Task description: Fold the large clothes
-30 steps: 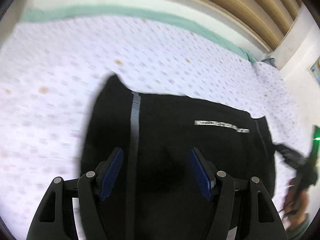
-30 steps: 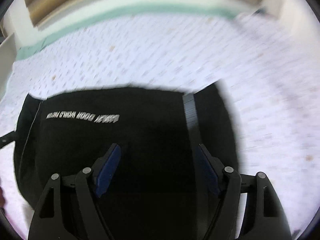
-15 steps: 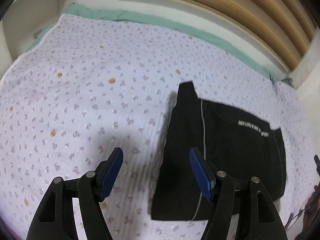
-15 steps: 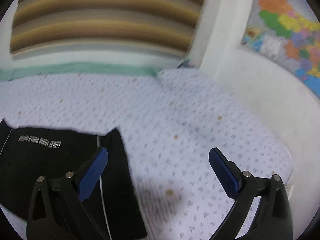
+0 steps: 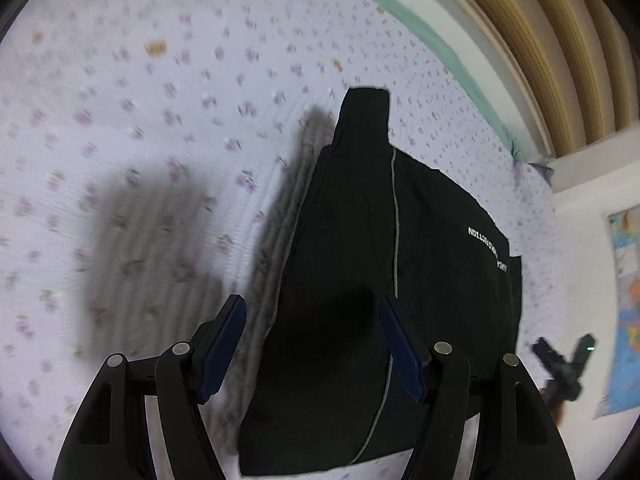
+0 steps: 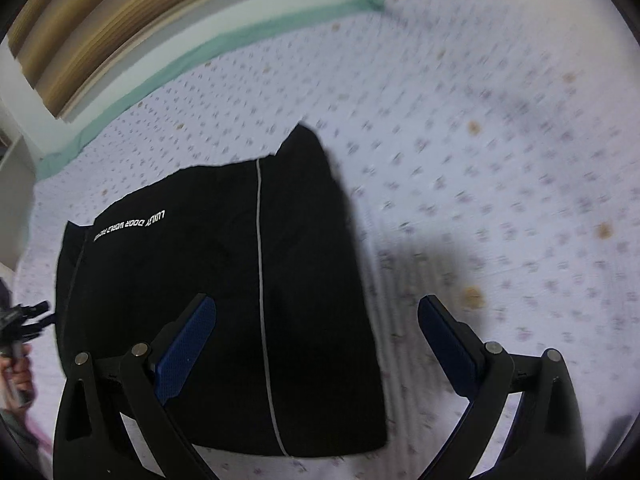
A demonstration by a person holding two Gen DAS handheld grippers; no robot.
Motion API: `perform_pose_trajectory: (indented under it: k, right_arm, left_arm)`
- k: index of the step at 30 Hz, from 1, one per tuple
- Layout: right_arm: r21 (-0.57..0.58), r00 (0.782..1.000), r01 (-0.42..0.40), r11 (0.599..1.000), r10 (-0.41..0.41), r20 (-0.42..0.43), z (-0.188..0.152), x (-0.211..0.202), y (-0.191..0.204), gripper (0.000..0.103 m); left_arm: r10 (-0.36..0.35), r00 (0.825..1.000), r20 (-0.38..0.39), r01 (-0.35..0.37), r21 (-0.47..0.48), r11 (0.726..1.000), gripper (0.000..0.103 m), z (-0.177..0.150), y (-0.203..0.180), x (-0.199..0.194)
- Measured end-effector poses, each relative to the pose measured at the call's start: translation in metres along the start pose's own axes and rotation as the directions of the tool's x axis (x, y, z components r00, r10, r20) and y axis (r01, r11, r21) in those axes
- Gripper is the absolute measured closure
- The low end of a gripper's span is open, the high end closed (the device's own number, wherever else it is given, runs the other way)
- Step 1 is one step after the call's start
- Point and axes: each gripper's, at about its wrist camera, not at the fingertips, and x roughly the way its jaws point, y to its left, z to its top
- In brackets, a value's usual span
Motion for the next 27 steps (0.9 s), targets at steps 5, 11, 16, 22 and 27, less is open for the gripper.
perform_pose_trajectory:
  k: [5,11,16,22,27]
  right_arm:
    - [0.001,0.995,-0.060,0.998,0.060,-0.080,0.010,0.043,-0.005,0.002]
    - [0.009,0.971,-0.138,0.990,0.137,-0.194,0.016,0.097,-0.010,0.002]
    - [0.100,0.925,-0.270,0.958,0.287,-0.251,0.013,0.133,-0.017,0.001]
    - [0.086,0.885,-0.383,0.920,0.392,-0.254,0.013,0.134,-0.005,0.032]
    - [0.054,0.870,-0.404,0.913,0.402,-0.287,0.011,0.134,-0.006,0.029]
  left_arm:
    - [-0.089,0.992,-0.086,0.083,-0.069,0.994,0.033,0.008,0.009,0.037]
    - [-0.178,0.976,-0.128,0.162,-0.122,0.979,0.033,0.013,0.014,0.070]
    - [-0.222,0.966,-0.132,0.204,-0.138,0.969,0.031,0.016,0.011,0.084]
    - [-0.362,0.921,-0.142,0.353,-0.081,0.932,0.033,0.010,-0.007,0.077]
    - [-0.344,0.923,-0.173,0.338,-0.063,0.939,0.033,0.005,-0.016,0.087]
